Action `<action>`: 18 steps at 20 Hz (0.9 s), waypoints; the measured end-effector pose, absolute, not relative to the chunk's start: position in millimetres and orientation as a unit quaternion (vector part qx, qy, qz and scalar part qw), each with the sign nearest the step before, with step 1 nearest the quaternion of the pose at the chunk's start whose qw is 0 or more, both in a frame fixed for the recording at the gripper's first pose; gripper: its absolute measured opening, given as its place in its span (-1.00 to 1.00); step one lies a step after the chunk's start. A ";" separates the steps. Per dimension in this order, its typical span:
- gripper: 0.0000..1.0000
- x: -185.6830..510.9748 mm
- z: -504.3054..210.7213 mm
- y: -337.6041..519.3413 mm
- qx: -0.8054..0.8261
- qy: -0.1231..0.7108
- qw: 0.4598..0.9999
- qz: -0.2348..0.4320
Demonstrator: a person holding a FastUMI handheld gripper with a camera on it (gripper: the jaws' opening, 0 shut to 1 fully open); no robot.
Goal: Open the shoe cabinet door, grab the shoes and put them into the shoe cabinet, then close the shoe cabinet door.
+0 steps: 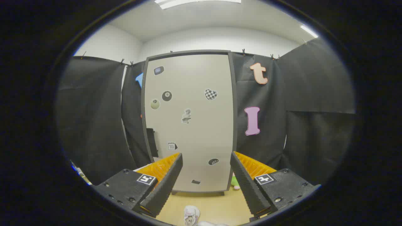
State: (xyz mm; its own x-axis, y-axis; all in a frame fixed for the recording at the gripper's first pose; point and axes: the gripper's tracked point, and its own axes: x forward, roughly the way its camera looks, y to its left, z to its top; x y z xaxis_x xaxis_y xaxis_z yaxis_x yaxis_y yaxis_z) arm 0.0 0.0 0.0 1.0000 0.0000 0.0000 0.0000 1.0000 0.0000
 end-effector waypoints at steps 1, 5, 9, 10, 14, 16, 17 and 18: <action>0.99 0.5 -0.7 -1.7 -0.002 0.002 1.000 -0.003; 0.99 3.1 -0.9 -2.1 -0.001 0.003 1.000 -0.006; 0.99 6.2 1.0 0.1 -0.006 0.000 1.000 -0.009; 0.99 7.1 1.7 1.9 -0.008 -0.002 1.000 -0.009; 0.99 11.9 -0.6 8.8 -0.011 0.001 1.000 -0.009; 0.99 14.1 -3.4 13.0 -0.008 0.004 1.000 -0.008; 0.99 15.3 -3.7 16.0 -0.008 0.005 1.000 -0.006; 0.99 17.3 -4.4 16.3 -0.009 0.005 1.000 -0.007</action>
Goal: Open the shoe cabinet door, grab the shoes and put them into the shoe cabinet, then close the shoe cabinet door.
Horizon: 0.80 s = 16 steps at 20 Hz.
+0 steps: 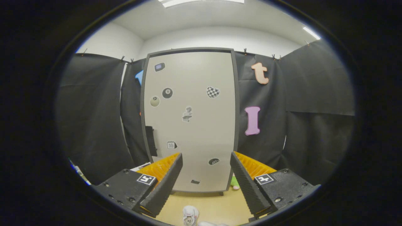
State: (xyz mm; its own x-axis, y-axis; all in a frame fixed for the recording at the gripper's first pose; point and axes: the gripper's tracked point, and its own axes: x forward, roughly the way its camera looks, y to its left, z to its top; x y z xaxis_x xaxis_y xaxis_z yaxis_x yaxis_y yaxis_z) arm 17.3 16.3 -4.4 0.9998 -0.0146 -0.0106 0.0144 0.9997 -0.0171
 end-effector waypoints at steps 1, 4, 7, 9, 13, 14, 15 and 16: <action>0.99 19.2 -4.5 18.8 -0.010 0.005 1.000 -0.007; 0.99 29.5 -7.6 28.8 -0.012 0.007 1.000 -0.002; 0.99 41.0 -12.8 48.5 -0.019 0.007 1.000 0.008; 0.99 51.1 -10.3 61.9 -0.024 0.000 1.000 0.013; 0.99 80.6 -20.0 102.9 -0.023 0.005 0.999 0.048; 0.99 88.1 -22.6 112.2 -0.023 0.008 0.998 0.056; 0.99 97.2 -23.9 122.2 -0.022 0.010 0.998 0.064; 0.99 105.8 -25.0 132.0 -0.021 0.010 0.997 0.071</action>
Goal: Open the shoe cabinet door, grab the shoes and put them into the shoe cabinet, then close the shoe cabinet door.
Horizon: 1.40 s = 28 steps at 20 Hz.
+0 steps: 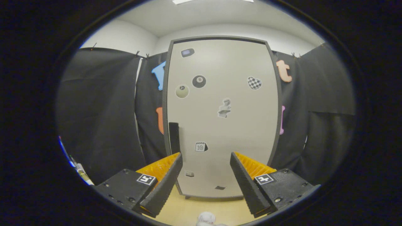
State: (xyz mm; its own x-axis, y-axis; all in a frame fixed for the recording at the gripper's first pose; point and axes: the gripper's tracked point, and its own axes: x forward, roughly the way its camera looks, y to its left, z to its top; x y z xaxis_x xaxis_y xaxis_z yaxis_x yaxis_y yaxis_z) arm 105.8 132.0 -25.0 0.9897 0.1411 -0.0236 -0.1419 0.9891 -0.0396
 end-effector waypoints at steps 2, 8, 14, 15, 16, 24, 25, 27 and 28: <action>0.99 124.6 -26.0 150.2 -0.019 0.011 0.996 0.081; 0.99 174.2 -39.9 201.0 -0.009 0.025 0.994 0.105; 0.99 217.2 -48.8 221.1 -0.005 0.033 0.995 0.093; 0.99 222.9 -49.8 222.8 -0.004 0.035 0.995 0.089; 0.97 228.7 -50.8 223.4 -0.004 0.036 0.996 0.083; 0.38 247.7 -59.3 222.9 -0.007 0.036 0.998 0.049; 0.25 249.4 -61.7 225.8 -0.003 0.041 0.998 0.051; 0.00 246.1 -69.4 228.4 0.006 0.052 0.997 0.048; -0.18 249.3 -71.0 225.6 0.000 0.050 0.998 0.035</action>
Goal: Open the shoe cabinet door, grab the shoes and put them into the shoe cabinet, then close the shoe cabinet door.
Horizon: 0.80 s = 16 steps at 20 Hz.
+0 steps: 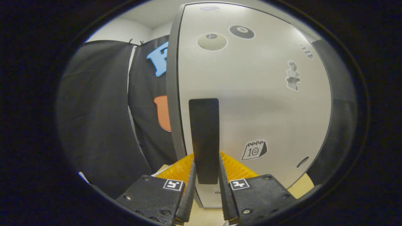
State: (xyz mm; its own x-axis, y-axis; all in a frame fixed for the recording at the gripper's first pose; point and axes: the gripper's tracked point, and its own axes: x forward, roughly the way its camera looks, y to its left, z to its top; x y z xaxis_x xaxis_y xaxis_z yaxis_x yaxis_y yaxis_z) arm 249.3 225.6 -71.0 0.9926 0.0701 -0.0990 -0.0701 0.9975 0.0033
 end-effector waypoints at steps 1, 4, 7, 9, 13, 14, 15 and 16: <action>-0.23 249.7 -71.0 225.7 -0.008 0.050 0.998 0.033; -0.34 244.9 -72.2 227.3 0.015 0.069 0.996 0.054; -0.43 231.8 -73.2 225.6 0.003 0.070 0.995 0.073; -0.46 217.8 -74.6 225.3 0.003 0.070 0.994 0.087; -0.49 180.7 -77.3 215.3 0.013 0.078 0.990 0.119; -0.49 170.5 -78.1 212.3 0.013 0.079 0.989 0.127; -0.49 162.9 -77.7 207.5 0.010 0.078 0.988 0.134; -0.50 154.6 -78.9 203.4 0.008 0.075 0.987 0.141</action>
State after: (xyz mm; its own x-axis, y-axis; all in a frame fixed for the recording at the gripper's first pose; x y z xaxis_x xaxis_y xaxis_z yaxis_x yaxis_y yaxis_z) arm 154.6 203.4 -78.9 0.9491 0.2789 -0.1466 -0.2765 0.9603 0.0371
